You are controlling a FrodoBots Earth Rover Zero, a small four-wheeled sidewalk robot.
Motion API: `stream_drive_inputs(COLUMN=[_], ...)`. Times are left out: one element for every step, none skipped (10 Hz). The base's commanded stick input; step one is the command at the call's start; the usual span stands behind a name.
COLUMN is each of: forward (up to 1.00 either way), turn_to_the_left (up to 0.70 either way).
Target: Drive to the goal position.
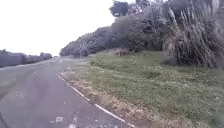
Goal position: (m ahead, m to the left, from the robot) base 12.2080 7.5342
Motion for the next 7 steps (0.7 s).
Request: stream_drive_inputs(forward=[0.00, 0.00, 0.00, 0.00, 0.00, 0.00, 0.00], turn_to_the_left=[0.60, 0.60, 0.60, 0.60, 0.60, 0.60, 0.60])
